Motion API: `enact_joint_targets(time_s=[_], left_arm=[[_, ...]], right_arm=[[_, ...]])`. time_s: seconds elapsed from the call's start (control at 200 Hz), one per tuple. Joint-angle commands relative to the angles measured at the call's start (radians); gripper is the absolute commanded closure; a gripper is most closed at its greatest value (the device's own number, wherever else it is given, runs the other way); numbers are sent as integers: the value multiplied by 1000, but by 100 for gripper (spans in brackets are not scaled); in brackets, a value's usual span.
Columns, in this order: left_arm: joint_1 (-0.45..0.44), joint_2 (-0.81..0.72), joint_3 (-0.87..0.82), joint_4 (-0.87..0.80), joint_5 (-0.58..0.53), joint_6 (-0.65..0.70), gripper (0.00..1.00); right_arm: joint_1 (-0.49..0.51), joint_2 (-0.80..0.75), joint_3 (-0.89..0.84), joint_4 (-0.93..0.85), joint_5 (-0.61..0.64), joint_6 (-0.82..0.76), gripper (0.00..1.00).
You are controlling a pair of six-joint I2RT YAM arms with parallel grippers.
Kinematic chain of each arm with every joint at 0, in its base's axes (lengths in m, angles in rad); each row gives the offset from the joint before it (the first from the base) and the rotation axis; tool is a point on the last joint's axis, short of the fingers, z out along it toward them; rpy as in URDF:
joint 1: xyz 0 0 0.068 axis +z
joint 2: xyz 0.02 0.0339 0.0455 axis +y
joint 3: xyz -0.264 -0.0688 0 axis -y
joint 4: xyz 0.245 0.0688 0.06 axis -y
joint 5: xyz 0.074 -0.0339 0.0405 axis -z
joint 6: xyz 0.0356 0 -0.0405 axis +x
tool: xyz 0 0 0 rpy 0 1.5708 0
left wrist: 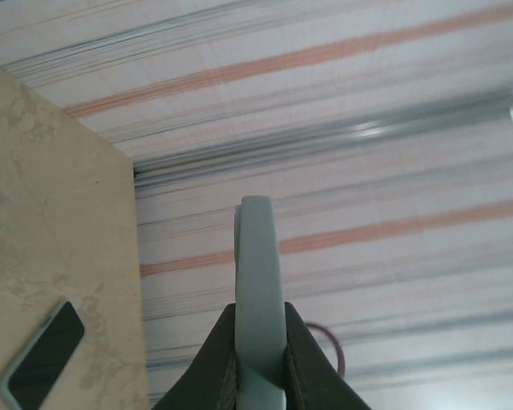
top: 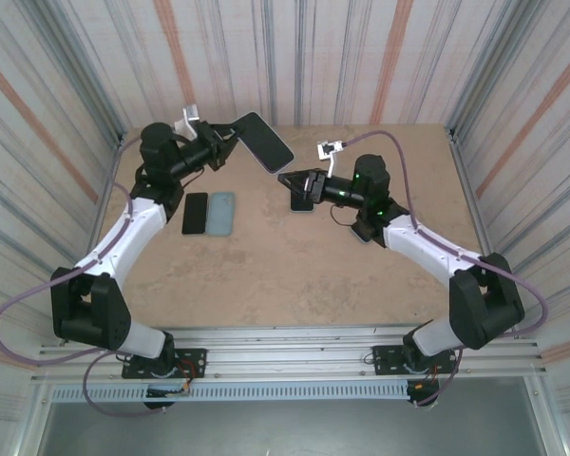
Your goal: Take the phone out of the phone case
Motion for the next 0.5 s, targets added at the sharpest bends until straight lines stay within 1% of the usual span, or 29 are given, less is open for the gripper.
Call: enact_joint_targets(time_s=[0.0, 0.105, 0.175, 0.241, 0.346, 0.426, 0.496], left_arm=[[20, -1, 91, -11, 188, 290, 94], [32, 26, 124, -39, 291, 417, 93], [32, 45, 162, -86, 357, 495, 92], [32, 56, 189, -117, 396, 544, 91], [32, 59, 217, -182, 437, 667, 92], [32, 50, 219, -182, 462, 734, 94], [32, 38, 214, -180, 481, 799, 94]], right_arm=[[-44, -55, 89, -327, -138, -289, 35], [-74, -59, 187, -583, -184, -527, 33], [-85, -56, 222, -665, -193, -648, 32], [-87, -50, 255, -735, -211, -774, 31], [-87, -27, 309, -786, -264, -866, 31], [-86, 6, 353, -839, -315, -936, 32], [-81, 40, 405, -928, -366, -1022, 35]])
